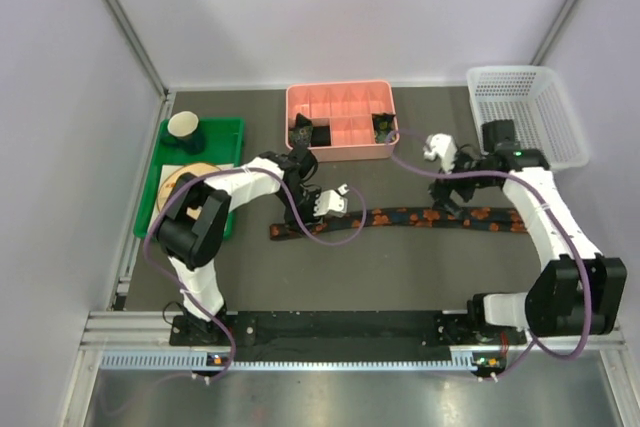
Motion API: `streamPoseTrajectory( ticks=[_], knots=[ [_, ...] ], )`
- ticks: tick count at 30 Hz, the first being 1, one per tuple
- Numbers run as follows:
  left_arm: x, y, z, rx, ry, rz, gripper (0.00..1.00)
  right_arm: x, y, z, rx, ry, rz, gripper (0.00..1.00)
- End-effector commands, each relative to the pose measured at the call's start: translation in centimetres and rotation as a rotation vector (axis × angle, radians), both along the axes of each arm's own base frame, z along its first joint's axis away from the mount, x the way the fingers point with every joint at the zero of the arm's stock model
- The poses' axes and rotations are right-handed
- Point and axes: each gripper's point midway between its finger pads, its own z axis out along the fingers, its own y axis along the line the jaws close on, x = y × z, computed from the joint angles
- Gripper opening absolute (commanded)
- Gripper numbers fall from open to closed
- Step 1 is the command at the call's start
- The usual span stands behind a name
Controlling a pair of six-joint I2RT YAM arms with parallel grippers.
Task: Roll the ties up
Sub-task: Flatten out the tie at the center of the board.
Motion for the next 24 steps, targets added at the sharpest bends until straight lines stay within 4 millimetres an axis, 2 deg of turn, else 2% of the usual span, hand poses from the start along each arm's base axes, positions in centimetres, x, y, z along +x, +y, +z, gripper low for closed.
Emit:
streamPoseTrajectory(
  ticks=[1,2,3,5,7,9,10,11,13,18,19,21,22,24],
  knots=[
    [-1.3,0.3,1.2,-0.022,0.023,0.002,0.47,-0.7,3.3,-3.9,-0.086,-0.034,0.189,0.95],
    [-1.2,0.3,1.3,-0.023,0.021,0.013,0.51,-0.4,4.6,-4.7,-0.095,-0.044,0.232,0.95],
    [-0.8,0.2,1.7,-0.040,0.016,0.030,0.60,-0.4,5.2,-5.4,-0.099,-0.036,0.254,0.95],
    [0.2,0.4,2.4,-0.072,0.007,0.085,0.66,-0.3,6.9,-6.8,-0.105,-0.008,0.307,0.94],
    [0.8,0.5,3.9,-0.129,-0.012,0.126,0.77,0.7,7.9,-7.1,-0.099,-0.027,0.330,0.93],
    [2.0,1.6,5.7,-0.181,-0.069,0.180,0.84,1.3,9.1,-8.2,-0.101,-0.012,0.363,0.93],
    [2.3,2.0,6.3,-0.197,-0.086,0.200,0.93,1.4,9.5,-8.6,-0.101,-0.002,0.378,0.92],
    [3.1,2.8,6.8,-0.211,-0.119,0.228,0.95,1.5,9.9,-8.7,-0.092,-0.004,0.399,0.91],
    [3.2,3.8,8.0,-0.226,-0.165,0.266,0.98,1.6,10.6,-9.4,-0.086,0.003,0.428,0.91],
    [5.2,6.7,10.7,-0.275,-0.296,0.430,0.99,1.6,12.0,-10.8,-0.119,-0.018,0.531,0.91],
    [5.5,7.1,11.3,-0.291,-0.301,0.488,0.99,1.1,12.2,-11.8,-0.139,0.014,0.553,0.88],
    [6.4,8.1,13.2,-0.325,-0.366,0.573,0.99,1.4,12.7,-11.9,-0.145,0.028,0.573,0.85],
    [6.6,8.2,13.9,-0.334,-0.396,0.592,0.99,0.6,12.6,-12.8,-0.150,0.093,0.584,0.80],
    [6.9,9.3,15.2,-0.337,-0.460,0.686,0.99,0.8,12.8,-12.6,-0.150,0.120,0.595,0.73]
  ],
)
